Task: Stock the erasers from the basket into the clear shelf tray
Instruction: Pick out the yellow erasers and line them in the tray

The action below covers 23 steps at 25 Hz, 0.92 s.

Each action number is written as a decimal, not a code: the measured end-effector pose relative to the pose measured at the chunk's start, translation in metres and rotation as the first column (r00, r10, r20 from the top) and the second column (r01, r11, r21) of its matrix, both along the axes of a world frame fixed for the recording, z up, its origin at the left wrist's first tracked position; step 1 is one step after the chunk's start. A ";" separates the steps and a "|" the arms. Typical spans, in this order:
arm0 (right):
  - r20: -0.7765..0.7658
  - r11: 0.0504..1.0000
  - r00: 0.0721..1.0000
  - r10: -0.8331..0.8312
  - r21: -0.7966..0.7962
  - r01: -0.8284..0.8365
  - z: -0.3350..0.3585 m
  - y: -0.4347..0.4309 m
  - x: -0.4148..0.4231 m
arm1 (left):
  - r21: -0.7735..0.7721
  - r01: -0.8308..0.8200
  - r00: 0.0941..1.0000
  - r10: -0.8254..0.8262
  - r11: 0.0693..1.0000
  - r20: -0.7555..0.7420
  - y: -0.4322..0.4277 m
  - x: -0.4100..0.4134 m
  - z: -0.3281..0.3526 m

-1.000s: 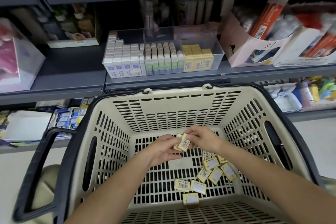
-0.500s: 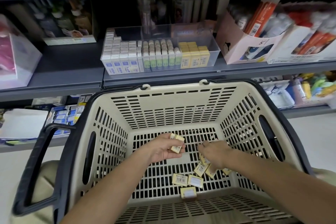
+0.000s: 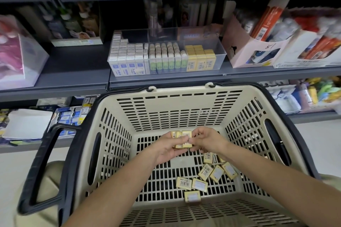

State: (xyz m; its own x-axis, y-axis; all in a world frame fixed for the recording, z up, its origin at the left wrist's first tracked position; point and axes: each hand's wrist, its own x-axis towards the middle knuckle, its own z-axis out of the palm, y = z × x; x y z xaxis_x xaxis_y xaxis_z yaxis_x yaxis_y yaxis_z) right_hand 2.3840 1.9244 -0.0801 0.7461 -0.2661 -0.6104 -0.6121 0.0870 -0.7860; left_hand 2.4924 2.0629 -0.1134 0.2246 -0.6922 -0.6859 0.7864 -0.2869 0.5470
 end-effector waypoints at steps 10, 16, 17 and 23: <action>-0.642 0.380 0.662 0.386 -0.543 -0.749 -0.033 -0.022 -0.026 | 0.110 -0.019 0.998 0.011 0.994 0.067 0.000 0.001 -0.002; -0.354 0.701 0.864 0.358 -0.509 -0.499 -0.027 -0.025 -0.012 | 0.143 -0.041 0.994 0.025 0.989 0.111 0.004 0.004 -0.008; -0.265 0.799 0.908 0.325 -0.437 -0.413 -0.018 -0.025 -0.006 | 0.143 -0.051 0.993 0.036 0.988 0.108 0.005 0.005 -0.008; 0.079 0.967 0.985 0.156 -0.217 -0.135 0.010 -0.006 0.011 | 0.025 0.004 1.000 -0.004 1.000 -0.002 0.004 0.003 -0.001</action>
State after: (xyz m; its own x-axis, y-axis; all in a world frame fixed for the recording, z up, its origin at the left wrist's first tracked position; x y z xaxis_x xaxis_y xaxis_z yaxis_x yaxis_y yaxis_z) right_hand 2.3954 1.9189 -0.0698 0.8379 -0.2652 -0.4771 -0.5279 -0.1712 -0.8319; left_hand 2.4950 2.0673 -0.1145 0.2201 -0.6759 -0.7033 0.7864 -0.3037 0.5380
